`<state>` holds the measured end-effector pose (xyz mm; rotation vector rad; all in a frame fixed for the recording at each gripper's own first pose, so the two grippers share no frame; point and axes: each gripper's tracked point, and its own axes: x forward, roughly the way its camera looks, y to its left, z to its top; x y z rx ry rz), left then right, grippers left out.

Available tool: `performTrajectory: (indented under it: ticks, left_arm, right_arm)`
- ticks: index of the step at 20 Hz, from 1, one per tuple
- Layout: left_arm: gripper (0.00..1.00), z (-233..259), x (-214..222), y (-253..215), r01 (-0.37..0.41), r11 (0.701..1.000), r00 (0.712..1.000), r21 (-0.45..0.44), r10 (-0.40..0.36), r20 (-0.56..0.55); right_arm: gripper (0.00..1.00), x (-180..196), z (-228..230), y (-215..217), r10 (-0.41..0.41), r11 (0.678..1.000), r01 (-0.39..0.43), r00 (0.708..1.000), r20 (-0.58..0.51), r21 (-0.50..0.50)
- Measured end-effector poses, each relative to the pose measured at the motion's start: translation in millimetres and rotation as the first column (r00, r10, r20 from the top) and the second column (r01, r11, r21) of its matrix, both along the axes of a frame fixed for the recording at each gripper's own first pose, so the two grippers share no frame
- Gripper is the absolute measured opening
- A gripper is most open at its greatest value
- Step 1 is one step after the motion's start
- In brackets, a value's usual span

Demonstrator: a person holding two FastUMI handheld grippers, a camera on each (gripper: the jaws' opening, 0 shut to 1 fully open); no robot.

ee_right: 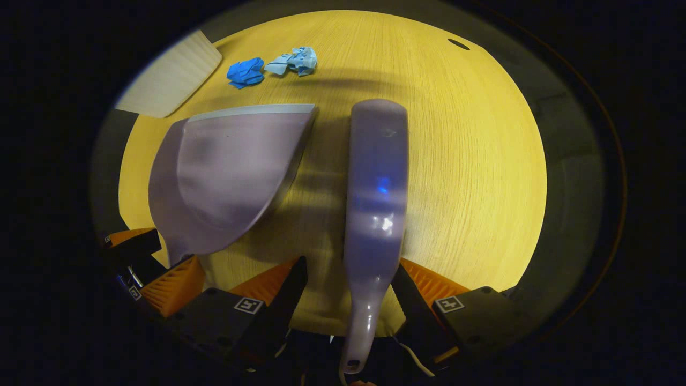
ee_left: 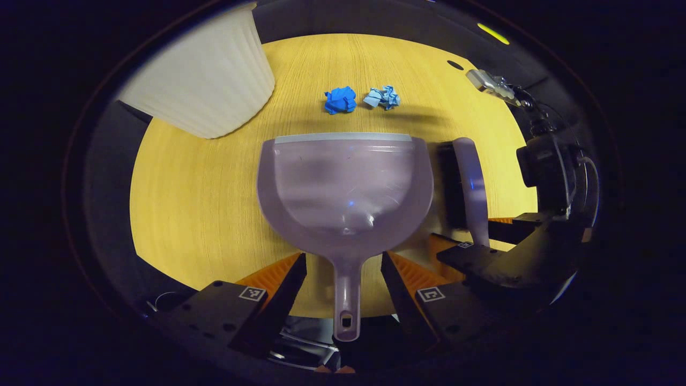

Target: Pick up the small broom and dustpan from the desktop, sweep the trash into the dustpan with the broom, and then empty the trash into the garbage bin.

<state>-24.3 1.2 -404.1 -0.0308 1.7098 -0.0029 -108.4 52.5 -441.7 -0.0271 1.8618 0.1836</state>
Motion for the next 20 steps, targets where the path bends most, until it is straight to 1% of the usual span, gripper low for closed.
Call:
performTrajectory:
  ticks: [1, 4, 7, 8, 9, 11, 13, 14, 15, 17, 18, 19, 20]
  left_arm:
    - [0.84, -1.2, -4.9, 0.2, -0.008, 1.000, 1.000, -0.003, 0.008, -0.023]
    - [0.84, -16.8, -12.6, 0.0, -0.058, 0.998, 0.994, -0.016, 0.056, -0.089]
    - [0.85, -36.5, -3.9, 4.3, -0.090, 0.996, 0.991, 0.000, 0.090, -0.100]
    - [0.87, -41.0, -0.8, 2.6, -0.093, 0.996, 0.990, -0.003, 0.092, -0.105]
    - [0.85, -44.7, 1.6, 3.8, -0.087, 0.996, 0.991, 0.006, 0.087, -0.100]
    - [0.85, -54.3, 7.2, 6.8, -0.058, 0.998, 0.994, 0.026, 0.061, -0.093]
    - [0.84, -55.9, 10.2, 4.7, -0.046, 0.999, 0.994, 0.015, 0.047, -0.100]
    - [0.71, -58.5, 13.8, 2.3, -0.036, 0.999, 0.995, 0.010, 0.036, -0.097]
    - [0.66, -56.6, 14.4, 0.6, -0.022, 1.000, 0.995, 0.006, 0.022, -0.097]
    - [0.48, -59.9, 15.6, -1.3, -0.021, 1.000, 0.995, 0.005, 0.022, -0.097]
    - [0.33, -58.2, 15.9, -1.9, -0.025, 1.000, 0.995, 0.006, 0.025, -0.101]
    - [0.33, -59.8, 15.6, -2.1, -0.027, 1.000, 0.995, 0.007, 0.027, -0.098]
    - [0.31, -59.3, 15.3, -3.0, -0.018, 1.000, 0.995, 0.002, 0.018, -0.094]
  right_arm:
    - [0.99, -0.9, 0.5, 0.5, 0.006, 1.000, -0.006, 1.000, -0.009, 0.003]
    - [1.00, -0.6, -2.3, -0.7, 0.010, 1.000, -0.010, 1.000, -0.012, -0.004]
    - [1.00, -0.8, -8.5, -3.5, 0.025, 1.000, -0.025, 0.999, -0.031, -0.013]
    - [1.00, 0.2, -11.4, -2.0, 0.012, 1.000, -0.012, 0.999, -0.036, -0.016]
    - [0.99, 1.9, -11.6, -0.7, 0.009, 1.000, -0.010, 0.999, -0.047, -0.014]
    - [0.99, 3.4, -11.2, -2.0, 0.014, 1.000, -0.015, 0.998, -0.066, -0.010]
    - [0.98, 4.3, -10.7, -4.5, 0.010, 1.000, -0.011, 0.997, -0.073, -0.013]
    - [0.89, 5.2, -11.3, -5.7, 0.008, 1.000, -0.008, 0.998, -0.070, -0.012]
    - [0.79, 7.0, -9.6, -7.3, 0.002, 1.000, -0.003, 0.998, -0.069, -0.015]
    - [0.42, 5.4, -9.8, -9.7, -0.005, 1.000, 0.004, 0.997, -0.073, -0.014]
    - [0.37, 4.7, -11.4, -10.1, 0.000, 1.000, -0.001, 0.997, -0.081, -0.014]
    - [0.42, 2.3, -11.8, -9.5, 0.005, 1.000, -0.005, 0.996, -0.094, -0.007]
    - [0.29, 1.6, -8.8, -8.4, 0.012, 1.000, -0.011, 0.995, -0.103, 0.012]
